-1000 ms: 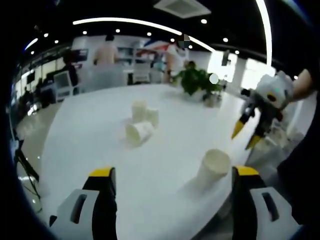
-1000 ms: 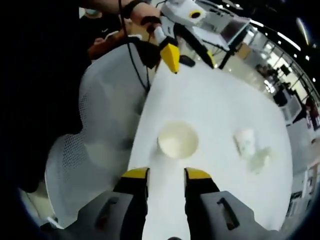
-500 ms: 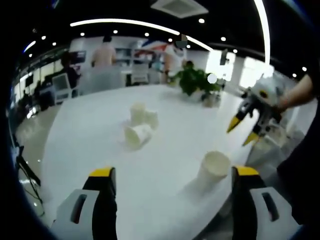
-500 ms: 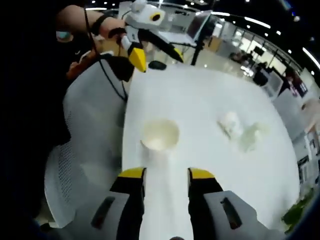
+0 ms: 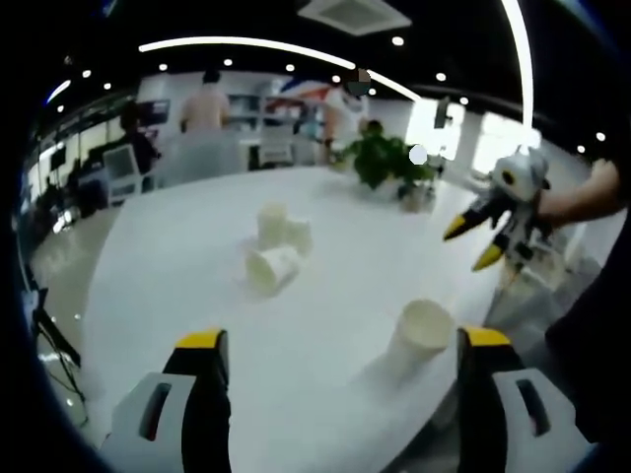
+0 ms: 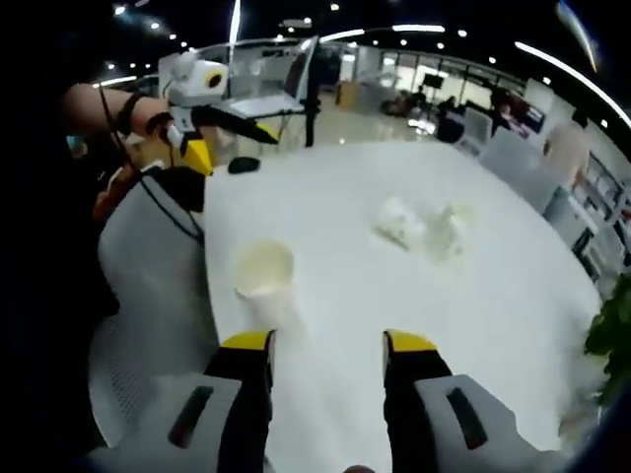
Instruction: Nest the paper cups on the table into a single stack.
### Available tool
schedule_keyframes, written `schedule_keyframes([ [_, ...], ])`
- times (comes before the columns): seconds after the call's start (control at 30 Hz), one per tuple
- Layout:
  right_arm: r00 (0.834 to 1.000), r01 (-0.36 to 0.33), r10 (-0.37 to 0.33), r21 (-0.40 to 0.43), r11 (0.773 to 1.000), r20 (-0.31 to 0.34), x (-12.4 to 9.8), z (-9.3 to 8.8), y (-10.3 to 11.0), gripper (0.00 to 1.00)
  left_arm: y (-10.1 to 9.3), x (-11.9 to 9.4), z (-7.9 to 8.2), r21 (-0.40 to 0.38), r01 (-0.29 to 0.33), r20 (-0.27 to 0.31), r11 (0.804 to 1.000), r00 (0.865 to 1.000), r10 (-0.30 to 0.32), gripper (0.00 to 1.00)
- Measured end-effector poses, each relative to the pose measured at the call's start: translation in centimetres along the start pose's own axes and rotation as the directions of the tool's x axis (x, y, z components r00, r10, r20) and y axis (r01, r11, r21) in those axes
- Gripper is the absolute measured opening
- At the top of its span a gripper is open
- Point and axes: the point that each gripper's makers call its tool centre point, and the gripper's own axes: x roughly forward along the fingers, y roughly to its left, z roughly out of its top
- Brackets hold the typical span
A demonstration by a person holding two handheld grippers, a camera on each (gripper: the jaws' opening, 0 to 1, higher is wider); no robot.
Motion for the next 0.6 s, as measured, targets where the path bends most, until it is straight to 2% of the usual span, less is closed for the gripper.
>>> schedule_keyframes([
  [0.13,1.000,0.010,-0.011,0.048,0.999,0.020,-0.3,0.0,-0.5,0.43,0.1,-0.1,-0.1,-0.001,-0.003,-0.003,1.000,1.000,0.003,0.96],
  [0.4,0.997,0.041,-0.049,0.141,0.989,0.052,-0.5,-0.2,-1.1,0.52,0.0,0.0,-0.2,-0.008,0.001,-0.006,1.000,1.000,-0.001,0.96],
  [0.6,0.994,0.071,-0.086,0.202,0.977,0.068,-0.6,-0.4,-1.6,0.60,0.1,-0.1,0.4,-0.008,-0.003,0.004,1.000,1.000,0.003,0.96],
])
